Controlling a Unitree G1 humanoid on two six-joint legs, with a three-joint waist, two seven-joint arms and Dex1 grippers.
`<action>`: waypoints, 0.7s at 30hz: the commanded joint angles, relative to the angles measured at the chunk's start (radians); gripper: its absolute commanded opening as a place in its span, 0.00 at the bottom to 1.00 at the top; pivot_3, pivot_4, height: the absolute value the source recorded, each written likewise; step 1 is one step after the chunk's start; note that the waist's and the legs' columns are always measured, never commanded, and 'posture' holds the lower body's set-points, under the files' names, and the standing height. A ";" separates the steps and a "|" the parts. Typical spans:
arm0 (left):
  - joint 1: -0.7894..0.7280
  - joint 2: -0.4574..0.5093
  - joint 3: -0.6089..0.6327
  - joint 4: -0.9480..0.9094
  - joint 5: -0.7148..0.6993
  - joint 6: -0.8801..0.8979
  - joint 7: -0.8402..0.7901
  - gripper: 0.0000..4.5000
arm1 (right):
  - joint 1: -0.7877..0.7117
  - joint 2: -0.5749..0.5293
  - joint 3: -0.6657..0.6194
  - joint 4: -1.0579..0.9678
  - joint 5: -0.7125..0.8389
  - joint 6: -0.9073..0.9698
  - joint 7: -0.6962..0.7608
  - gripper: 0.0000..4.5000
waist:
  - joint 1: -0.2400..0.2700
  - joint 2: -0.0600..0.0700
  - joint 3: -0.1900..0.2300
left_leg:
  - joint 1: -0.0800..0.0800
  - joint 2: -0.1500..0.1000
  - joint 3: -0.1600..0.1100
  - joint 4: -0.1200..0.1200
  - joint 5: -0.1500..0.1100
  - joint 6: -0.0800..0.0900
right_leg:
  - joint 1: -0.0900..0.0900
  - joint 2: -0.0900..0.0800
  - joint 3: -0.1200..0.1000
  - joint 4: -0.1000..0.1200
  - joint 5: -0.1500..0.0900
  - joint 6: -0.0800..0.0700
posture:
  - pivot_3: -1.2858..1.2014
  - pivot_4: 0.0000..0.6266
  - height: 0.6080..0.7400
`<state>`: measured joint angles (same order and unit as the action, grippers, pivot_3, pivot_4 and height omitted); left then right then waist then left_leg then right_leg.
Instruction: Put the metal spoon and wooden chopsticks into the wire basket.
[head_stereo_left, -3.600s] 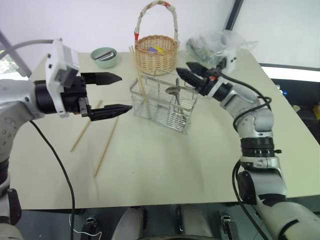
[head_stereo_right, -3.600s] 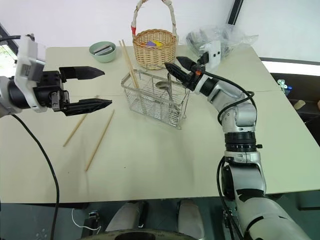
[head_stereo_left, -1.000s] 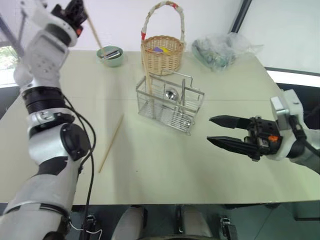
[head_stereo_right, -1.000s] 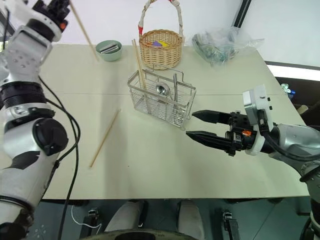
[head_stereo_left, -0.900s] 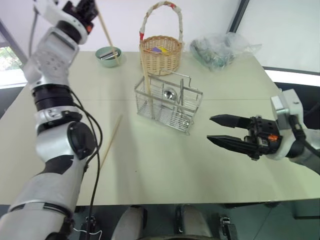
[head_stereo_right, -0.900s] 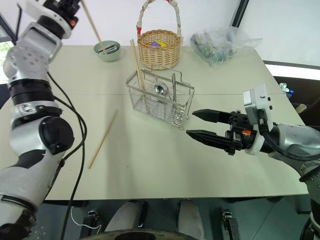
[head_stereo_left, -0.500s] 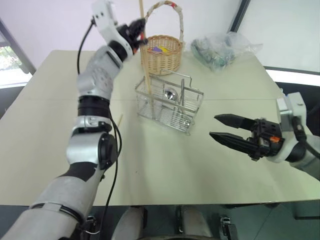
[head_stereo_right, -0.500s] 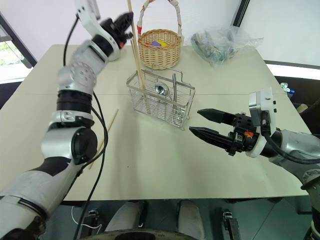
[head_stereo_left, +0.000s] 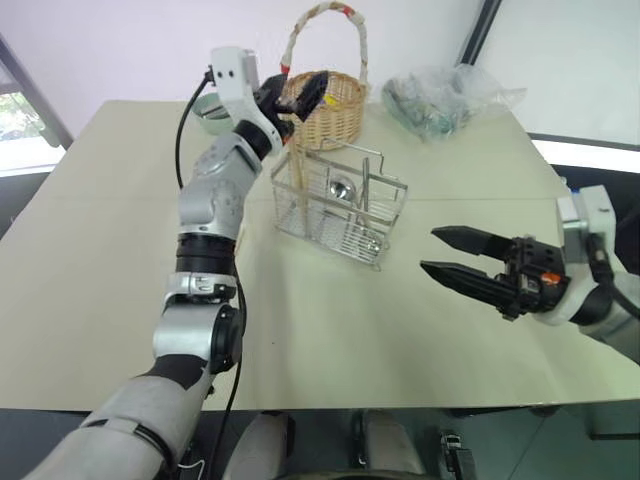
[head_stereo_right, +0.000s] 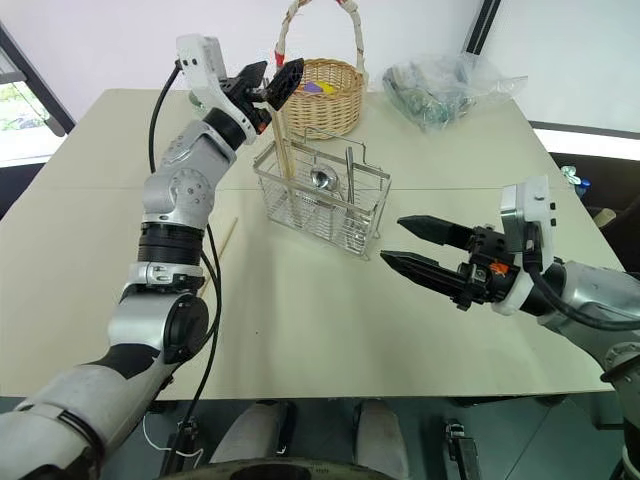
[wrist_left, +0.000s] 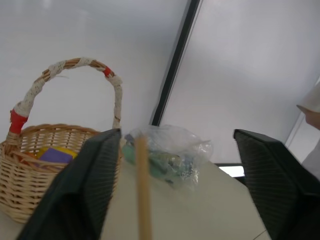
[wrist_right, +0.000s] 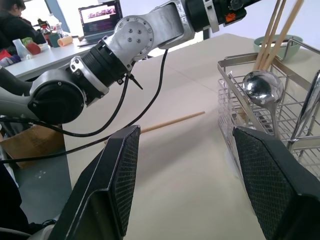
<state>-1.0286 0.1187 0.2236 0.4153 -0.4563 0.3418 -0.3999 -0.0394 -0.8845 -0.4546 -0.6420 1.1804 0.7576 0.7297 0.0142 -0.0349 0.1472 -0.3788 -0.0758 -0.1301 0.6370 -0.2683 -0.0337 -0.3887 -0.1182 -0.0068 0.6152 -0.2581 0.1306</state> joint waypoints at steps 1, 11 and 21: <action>0.000 0.033 0.023 -0.115 -0.040 0.060 0.024 0.99 | -0.023 0.000 0.003 0.003 -0.006 -0.021 0.004 0.68 | 0.000 0.000 0.000 | 0.000 0.000 0.000 0.000 0.000 0.000 | 0.000 0.000 0.000 0.000 0.000 0.000 | 0.52 0.24 0.53; -0.164 0.424 0.011 -0.104 -0.006 0.683 0.134 0.99 | -0.082 -0.008 0.108 0.059 -0.132 -0.063 0.085 0.68 | -0.002 0.002 0.000 | 0.003 0.001 -0.001 -0.001 0.000 0.000 | 0.001 0.003 0.000 0.002 0.000 0.000 | 0.52 0.24 0.53; -0.034 0.538 -0.136 -0.257 -0.036 1.202 0.083 0.99 | -0.072 -0.010 0.179 0.092 -0.265 -0.115 0.189 0.68 | -0.004 0.001 0.001 | 0.004 0.000 -0.002 -0.003 0.001 -0.001 | 0.000 0.003 0.001 0.002 -0.001 0.000 | 0.52 0.24 0.53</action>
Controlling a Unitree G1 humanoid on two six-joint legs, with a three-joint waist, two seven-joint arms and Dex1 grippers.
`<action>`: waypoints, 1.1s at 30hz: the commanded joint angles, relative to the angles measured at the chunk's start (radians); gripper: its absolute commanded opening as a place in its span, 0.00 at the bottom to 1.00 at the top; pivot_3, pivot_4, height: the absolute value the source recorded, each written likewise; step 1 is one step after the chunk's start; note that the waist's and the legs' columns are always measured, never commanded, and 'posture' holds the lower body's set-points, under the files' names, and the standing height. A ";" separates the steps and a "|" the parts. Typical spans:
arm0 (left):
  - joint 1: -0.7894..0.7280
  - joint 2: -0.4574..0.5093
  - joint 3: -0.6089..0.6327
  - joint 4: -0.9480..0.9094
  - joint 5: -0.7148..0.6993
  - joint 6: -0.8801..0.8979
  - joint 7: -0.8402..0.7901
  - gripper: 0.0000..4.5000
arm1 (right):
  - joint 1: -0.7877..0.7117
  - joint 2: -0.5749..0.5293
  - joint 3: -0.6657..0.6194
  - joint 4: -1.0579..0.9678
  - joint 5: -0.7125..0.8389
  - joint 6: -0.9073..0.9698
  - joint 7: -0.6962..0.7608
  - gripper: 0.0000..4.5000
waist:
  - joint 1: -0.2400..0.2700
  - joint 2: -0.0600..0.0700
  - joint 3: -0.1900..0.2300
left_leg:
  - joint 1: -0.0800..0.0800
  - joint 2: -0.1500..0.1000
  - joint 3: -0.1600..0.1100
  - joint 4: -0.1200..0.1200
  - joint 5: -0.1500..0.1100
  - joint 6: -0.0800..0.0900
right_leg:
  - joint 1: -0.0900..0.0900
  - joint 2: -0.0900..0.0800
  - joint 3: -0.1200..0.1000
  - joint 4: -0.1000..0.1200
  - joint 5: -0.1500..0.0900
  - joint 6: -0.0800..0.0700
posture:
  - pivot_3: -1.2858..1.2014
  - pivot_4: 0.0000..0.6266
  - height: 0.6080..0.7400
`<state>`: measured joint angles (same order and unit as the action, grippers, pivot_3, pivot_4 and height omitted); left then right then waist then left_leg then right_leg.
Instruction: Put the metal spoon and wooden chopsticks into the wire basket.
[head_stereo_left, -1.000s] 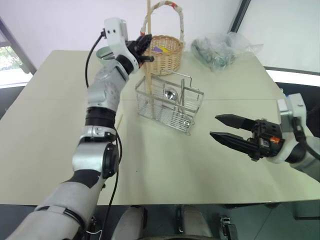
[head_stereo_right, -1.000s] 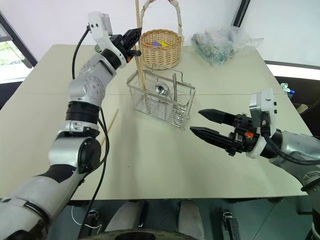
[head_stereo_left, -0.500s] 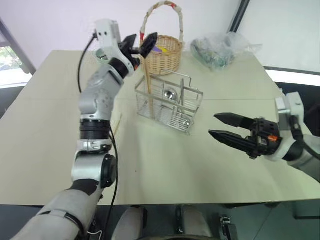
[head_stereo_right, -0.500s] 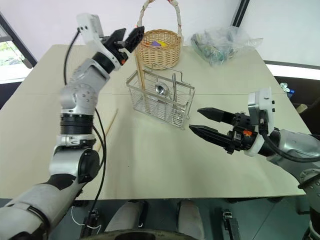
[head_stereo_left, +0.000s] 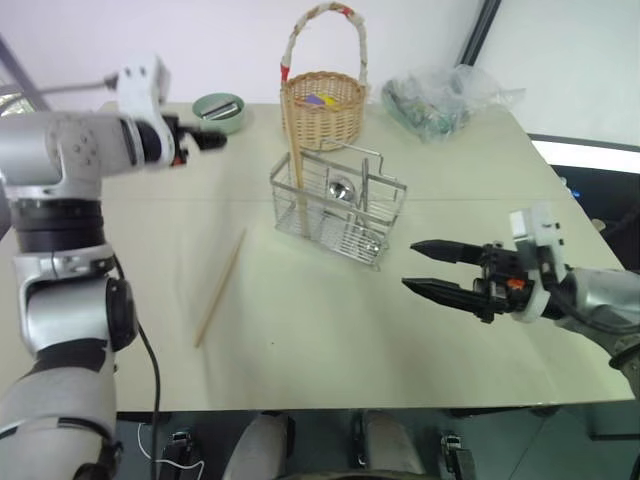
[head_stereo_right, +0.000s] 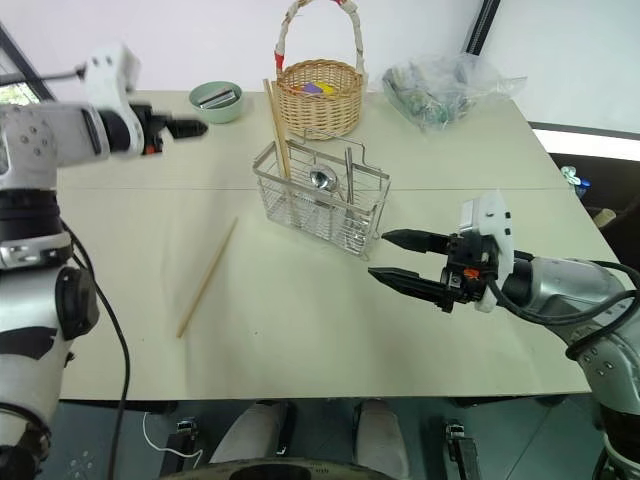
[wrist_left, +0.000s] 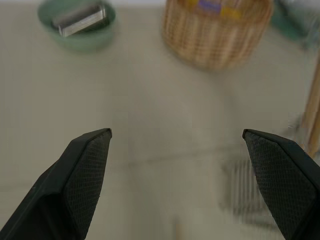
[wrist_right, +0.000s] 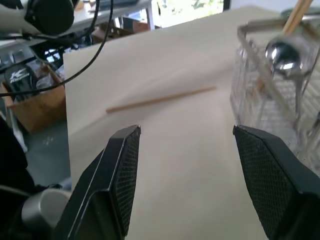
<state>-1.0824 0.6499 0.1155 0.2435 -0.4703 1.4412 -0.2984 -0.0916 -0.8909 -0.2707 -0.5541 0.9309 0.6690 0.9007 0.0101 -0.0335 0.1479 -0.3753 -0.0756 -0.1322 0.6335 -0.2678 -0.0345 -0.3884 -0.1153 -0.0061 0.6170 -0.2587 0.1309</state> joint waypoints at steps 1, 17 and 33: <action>0.039 -0.003 -0.037 -0.109 -0.020 0.124 -0.018 0.99 | -0.025 0.001 -0.002 0.007 -0.017 -0.024 0.018 0.68 | 0.000 0.000 0.000 | 0.000 0.000 0.000 0.000 0.000 0.000 | 0.000 0.000 0.000 0.000 0.000 0.000 | 0.52 0.24 0.53; 0.141 -0.084 -0.200 0.002 0.004 0.141 -0.052 0.99 | 0.037 0.039 -0.037 -0.068 0.036 0.004 -0.044 0.68 | 0.004 0.000 0.000 | 0.000 0.000 0.001 -0.001 0.001 -0.001 | 0.000 -0.003 0.000 -0.001 0.000 0.000 | 0.52 0.24 0.53; 0.078 -0.173 -0.259 0.265 0.138 -0.036 -0.118 0.22 | 0.070 0.042 -0.081 -0.097 0.077 0.012 -0.103 0.68 | 0.009 0.005 -0.003 | 0.001 0.000 0.001 0.000 0.001 0.000 | 0.003 -0.003 0.000 -0.001 0.000 0.000 | 0.52 0.24 0.53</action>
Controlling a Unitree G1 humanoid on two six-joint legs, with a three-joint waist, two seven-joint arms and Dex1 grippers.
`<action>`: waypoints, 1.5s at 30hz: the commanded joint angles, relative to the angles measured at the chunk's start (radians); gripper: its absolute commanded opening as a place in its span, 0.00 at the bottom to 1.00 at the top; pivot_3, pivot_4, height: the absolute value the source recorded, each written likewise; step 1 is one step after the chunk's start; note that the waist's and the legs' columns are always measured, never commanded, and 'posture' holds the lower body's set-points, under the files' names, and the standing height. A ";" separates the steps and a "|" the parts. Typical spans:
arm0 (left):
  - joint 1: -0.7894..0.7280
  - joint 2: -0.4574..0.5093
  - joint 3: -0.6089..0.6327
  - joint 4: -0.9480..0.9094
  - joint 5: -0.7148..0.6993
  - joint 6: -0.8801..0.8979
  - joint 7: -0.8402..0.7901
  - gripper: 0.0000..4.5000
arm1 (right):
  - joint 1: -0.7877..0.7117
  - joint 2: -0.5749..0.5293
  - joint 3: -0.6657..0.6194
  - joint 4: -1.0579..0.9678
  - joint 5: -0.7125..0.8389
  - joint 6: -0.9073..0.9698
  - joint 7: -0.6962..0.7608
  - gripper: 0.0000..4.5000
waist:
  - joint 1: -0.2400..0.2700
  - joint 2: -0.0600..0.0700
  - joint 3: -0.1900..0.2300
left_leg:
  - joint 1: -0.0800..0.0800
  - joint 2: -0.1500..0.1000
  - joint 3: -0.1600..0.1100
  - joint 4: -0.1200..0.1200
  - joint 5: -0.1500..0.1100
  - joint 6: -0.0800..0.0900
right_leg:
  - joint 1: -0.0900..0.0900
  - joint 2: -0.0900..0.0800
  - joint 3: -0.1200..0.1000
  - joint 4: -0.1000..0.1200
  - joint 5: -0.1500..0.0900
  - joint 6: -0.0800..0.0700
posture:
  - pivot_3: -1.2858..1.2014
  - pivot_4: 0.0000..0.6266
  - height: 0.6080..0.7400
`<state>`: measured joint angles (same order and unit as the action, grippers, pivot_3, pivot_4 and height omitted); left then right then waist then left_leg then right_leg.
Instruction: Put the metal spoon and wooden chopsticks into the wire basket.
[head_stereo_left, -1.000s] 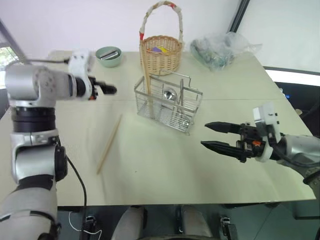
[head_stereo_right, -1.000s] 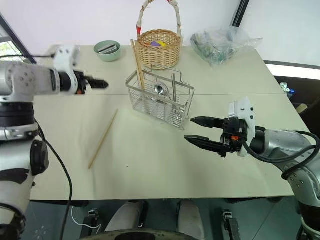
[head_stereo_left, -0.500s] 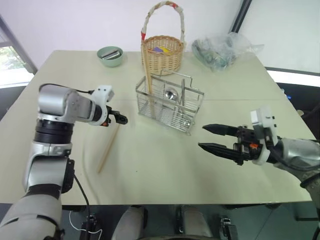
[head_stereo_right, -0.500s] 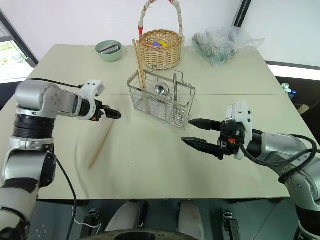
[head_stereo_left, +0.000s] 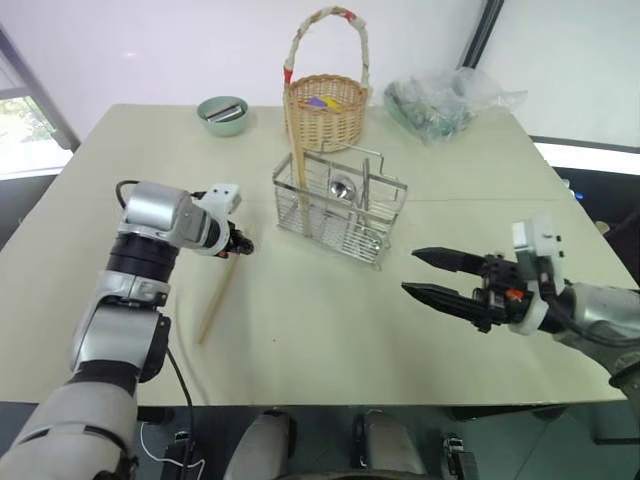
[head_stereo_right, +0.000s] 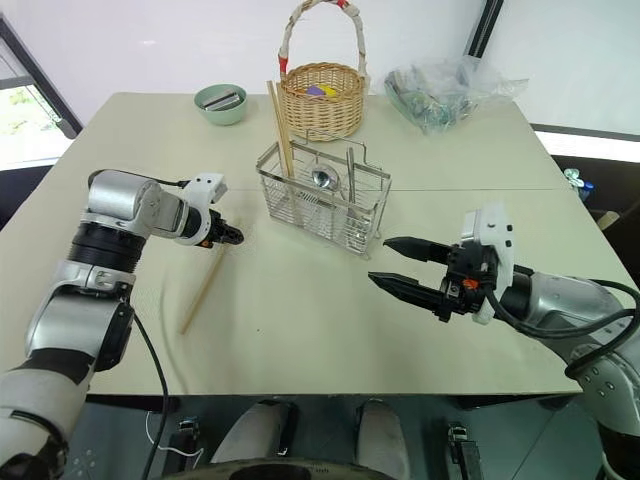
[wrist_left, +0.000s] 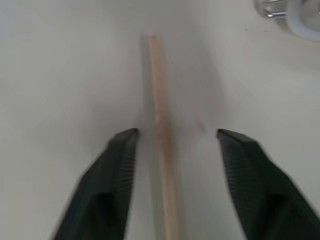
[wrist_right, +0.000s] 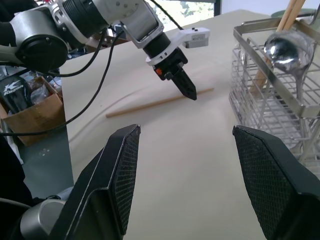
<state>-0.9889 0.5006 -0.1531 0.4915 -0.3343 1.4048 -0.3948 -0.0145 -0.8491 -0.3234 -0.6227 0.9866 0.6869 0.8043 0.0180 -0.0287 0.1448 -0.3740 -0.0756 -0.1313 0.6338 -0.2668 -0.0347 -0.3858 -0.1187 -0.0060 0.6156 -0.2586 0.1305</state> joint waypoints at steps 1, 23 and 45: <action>-0.020 -0.025 0.014 0.020 0.005 0.000 -0.022 0.09 | -0.009 0.000 -0.027 -0.028 0.022 -0.005 -0.009 0.68 | 0.001 0.000 0.000 | 0.000 0.000 0.000 0.000 0.000 0.000 | 0.000 0.000 0.000 0.000 0.000 0.000 | 0.52 0.24 0.53; -0.267 0.079 0.503 0.157 -0.021 -0.866 0.063 0.02 | -0.043 -0.083 -0.054 0.033 0.008 0.007 0.070 0.68 | -0.001 -0.005 0.003 | -0.004 0.000 0.001 -0.002 0.000 -0.001 | -0.004 0.000 0.000 -0.002 0.000 0.000 | 0.52 0.24 0.53; -0.285 -0.207 0.415 0.066 -0.133 -0.939 -0.062 0.02 | 0.017 -0.035 -0.098 -0.036 0.027 0.011 -0.017 0.68 | -0.005 -0.005 0.003 | -0.003 -0.001 0.001 -0.002 0.000 0.000 | -0.003 0.000 -0.001 -0.001 0.001 0.001 | 0.52 0.24 0.53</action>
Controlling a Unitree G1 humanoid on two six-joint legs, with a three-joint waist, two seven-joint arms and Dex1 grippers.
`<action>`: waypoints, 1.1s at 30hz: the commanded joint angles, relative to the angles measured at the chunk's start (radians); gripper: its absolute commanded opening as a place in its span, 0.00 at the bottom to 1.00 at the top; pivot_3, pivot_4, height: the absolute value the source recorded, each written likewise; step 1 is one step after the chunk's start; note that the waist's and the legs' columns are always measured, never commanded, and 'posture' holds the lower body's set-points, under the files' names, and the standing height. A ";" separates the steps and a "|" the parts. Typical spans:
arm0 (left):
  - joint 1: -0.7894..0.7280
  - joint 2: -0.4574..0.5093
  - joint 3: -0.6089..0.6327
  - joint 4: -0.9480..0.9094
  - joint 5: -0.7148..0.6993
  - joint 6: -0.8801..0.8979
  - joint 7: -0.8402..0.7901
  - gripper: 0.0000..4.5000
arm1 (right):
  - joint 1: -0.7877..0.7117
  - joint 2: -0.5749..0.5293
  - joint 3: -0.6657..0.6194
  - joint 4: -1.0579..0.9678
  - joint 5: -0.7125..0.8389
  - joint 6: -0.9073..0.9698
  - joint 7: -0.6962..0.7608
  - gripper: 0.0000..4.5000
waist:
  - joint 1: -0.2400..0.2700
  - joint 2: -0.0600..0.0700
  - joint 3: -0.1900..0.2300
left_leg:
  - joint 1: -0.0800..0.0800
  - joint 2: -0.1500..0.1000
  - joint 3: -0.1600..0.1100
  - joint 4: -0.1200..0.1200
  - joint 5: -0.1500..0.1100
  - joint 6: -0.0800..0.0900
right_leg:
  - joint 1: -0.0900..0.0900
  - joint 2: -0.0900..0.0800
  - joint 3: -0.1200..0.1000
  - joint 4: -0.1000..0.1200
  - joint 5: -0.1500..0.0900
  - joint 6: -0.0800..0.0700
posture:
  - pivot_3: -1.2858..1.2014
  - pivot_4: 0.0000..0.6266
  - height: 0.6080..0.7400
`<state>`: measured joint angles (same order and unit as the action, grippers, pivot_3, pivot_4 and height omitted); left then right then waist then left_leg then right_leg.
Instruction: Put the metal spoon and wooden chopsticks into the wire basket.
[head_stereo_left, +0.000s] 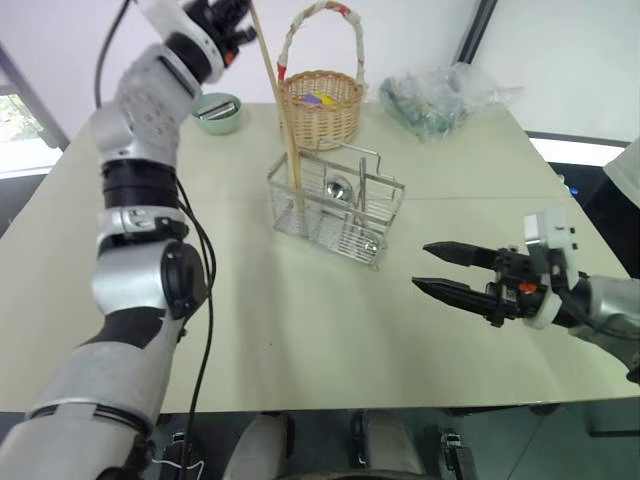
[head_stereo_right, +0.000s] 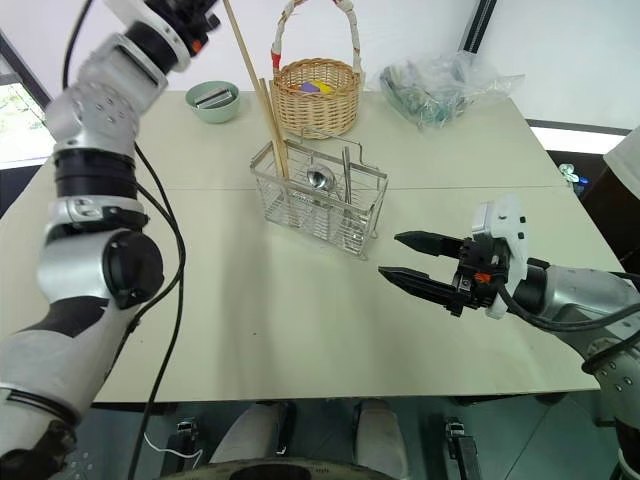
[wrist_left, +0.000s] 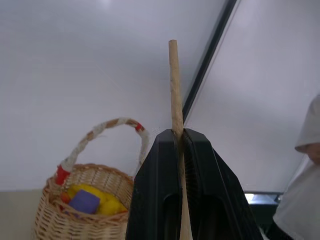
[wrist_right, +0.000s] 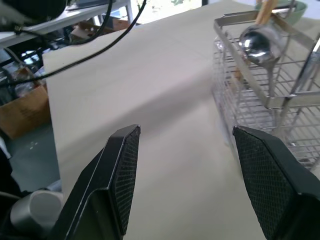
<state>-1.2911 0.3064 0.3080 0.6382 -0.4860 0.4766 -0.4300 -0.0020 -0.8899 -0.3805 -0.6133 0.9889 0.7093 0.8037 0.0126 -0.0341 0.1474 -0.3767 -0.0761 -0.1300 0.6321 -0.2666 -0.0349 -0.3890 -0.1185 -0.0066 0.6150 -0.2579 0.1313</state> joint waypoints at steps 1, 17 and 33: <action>0.029 -0.017 -0.057 -0.093 0.025 -0.017 -0.031 0.02 | 0.006 0.007 -0.043 -0.047 0.026 -0.011 -0.020 0.68 | 0.001 0.000 0.000 | 0.000 0.000 0.000 0.000 0.000 0.000 | 0.000 0.000 0.000 0.000 0.000 0.000 | 0.52 0.24 0.53; 0.268 -0.085 -0.095 -0.368 0.015 0.014 0.004 0.98 | -0.016 0.012 -0.018 -0.030 0.020 -0.015 -0.050 0.68 | 0.001 0.000 0.000 | 0.000 0.000 0.000 0.001 0.000 0.000 | 0.001 0.000 0.000 0.000 0.000 0.000 | 0.52 0.24 0.53; 0.582 0.750 -0.140 -0.478 0.128 -0.081 -0.672 0.98 | -0.195 -0.091 0.037 0.286 -0.223 -0.138 0.164 0.68 | -0.007 0.004 0.001 | 0.001 0.001 0.001 -0.001 0.000 0.000 | 0.001 0.000 0.001 -0.002 0.000 -0.003 | 0.52 0.24 0.53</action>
<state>-0.7227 1.0246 0.1426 0.1947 -0.3723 0.4434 -1.0531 -0.1711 -0.9734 -0.3454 -0.3356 0.7781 0.5945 0.9491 0.0052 -0.0303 0.1480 -0.3752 -0.0749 -0.1291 0.6314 -0.2669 -0.0345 -0.3881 -0.1188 -0.0057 0.6134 -0.2592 0.1263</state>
